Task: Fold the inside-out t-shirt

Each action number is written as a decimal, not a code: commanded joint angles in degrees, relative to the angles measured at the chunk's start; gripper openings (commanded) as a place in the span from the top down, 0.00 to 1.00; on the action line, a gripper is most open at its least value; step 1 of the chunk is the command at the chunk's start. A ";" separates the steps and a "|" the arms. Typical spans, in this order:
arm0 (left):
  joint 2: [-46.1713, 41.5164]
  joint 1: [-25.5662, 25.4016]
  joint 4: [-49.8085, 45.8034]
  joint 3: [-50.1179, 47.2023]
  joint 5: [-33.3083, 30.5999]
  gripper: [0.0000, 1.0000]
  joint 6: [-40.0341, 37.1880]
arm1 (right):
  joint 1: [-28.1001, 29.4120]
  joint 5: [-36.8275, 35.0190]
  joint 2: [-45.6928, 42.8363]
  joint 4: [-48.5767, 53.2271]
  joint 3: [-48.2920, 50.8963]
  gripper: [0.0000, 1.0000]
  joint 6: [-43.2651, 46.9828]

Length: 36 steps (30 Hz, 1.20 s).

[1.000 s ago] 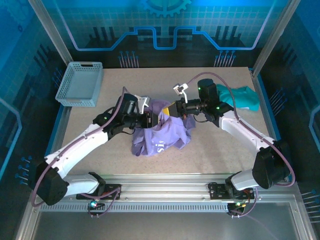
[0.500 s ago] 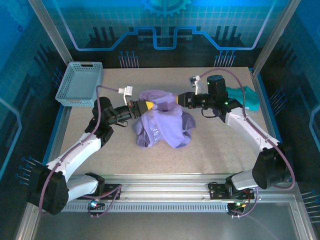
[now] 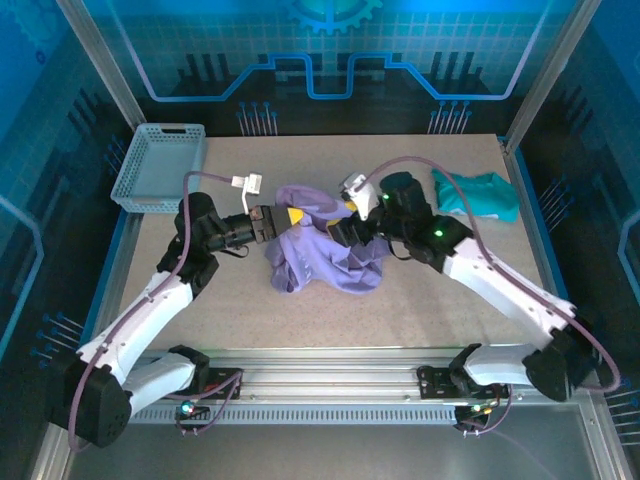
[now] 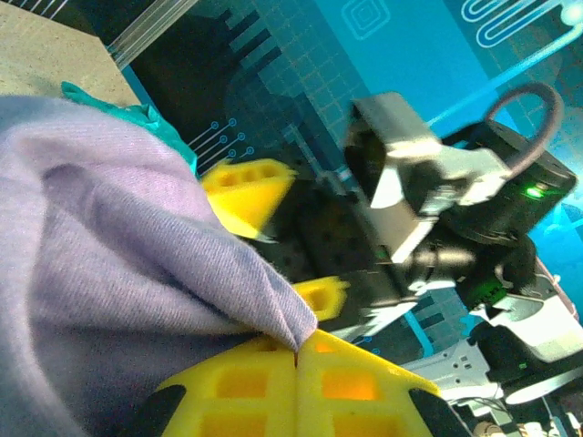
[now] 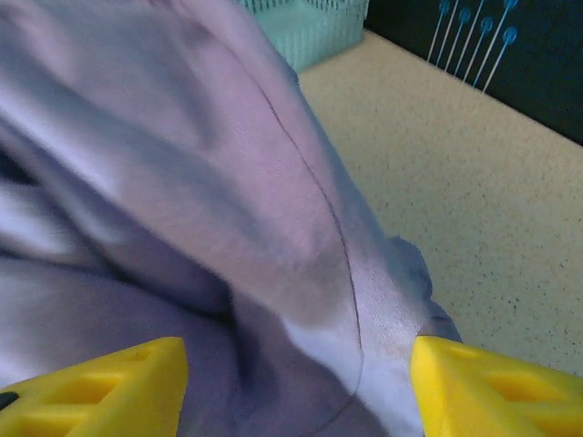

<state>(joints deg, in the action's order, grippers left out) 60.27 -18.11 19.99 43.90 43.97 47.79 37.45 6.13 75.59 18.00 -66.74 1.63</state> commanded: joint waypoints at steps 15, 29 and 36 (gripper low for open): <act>-2.78 0.01 -28.78 6.57 -27.35 1.00 -17.11 | -10.23 57.99 2.40 -16.00 -0.94 1.00 -18.82; -2.57 -5.38 -41.14 11.46 -40.30 0.58 -27.09 | -10.26 57.59 4.37 -20.66 -1.34 1.00 -23.87; -9.89 -13.61 -37.54 9.27 -38.91 0.42 -32.53 | -10.80 55.67 5.45 -16.88 -2.81 1.00 -23.26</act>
<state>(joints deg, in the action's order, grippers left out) 52.10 -29.19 -18.55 53.74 5.67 19.66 27.24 61.73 80.62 -0.19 -66.98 -21.65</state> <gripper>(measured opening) 0.579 0.047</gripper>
